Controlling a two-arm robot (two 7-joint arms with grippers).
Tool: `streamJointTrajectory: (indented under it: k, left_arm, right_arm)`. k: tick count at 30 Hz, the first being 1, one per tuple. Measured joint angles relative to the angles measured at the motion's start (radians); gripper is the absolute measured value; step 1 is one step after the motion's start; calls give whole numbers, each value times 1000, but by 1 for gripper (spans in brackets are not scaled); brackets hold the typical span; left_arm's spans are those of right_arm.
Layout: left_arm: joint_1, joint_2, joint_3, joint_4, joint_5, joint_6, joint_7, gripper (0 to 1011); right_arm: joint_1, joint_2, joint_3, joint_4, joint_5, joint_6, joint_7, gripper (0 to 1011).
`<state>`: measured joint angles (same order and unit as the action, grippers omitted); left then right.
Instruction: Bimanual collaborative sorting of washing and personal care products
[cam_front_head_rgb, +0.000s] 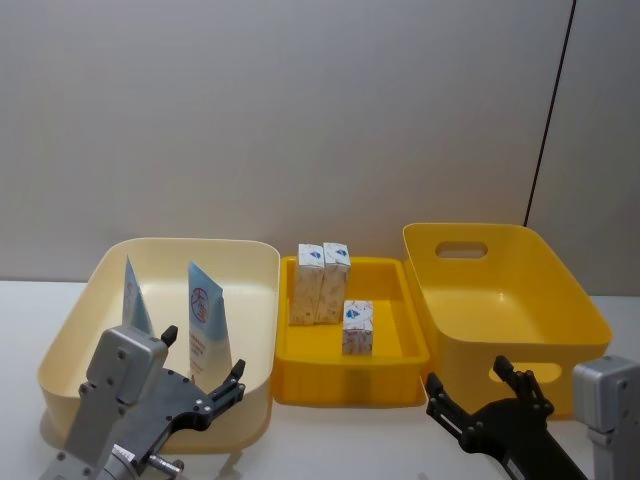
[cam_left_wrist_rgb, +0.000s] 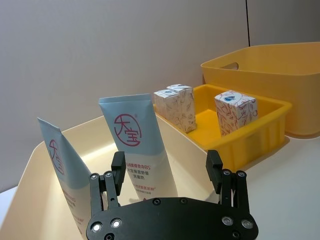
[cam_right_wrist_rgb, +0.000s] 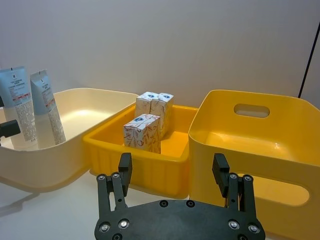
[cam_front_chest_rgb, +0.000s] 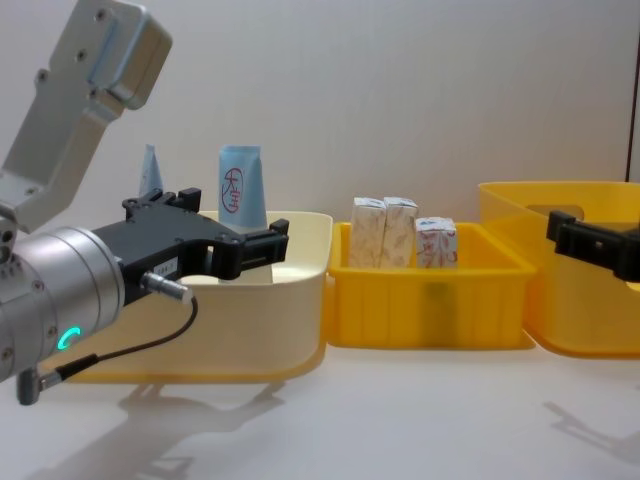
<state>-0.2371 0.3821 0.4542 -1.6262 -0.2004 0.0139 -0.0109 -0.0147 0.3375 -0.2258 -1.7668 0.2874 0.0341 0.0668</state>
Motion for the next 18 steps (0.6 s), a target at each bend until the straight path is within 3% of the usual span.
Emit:
streamJointTrajectory:
  k: [18]
  left_arm:
    - [0,0,0,0,0,0,0,1003]
  right_arm:
    - [0,0,0,0,0,0,0,1001]
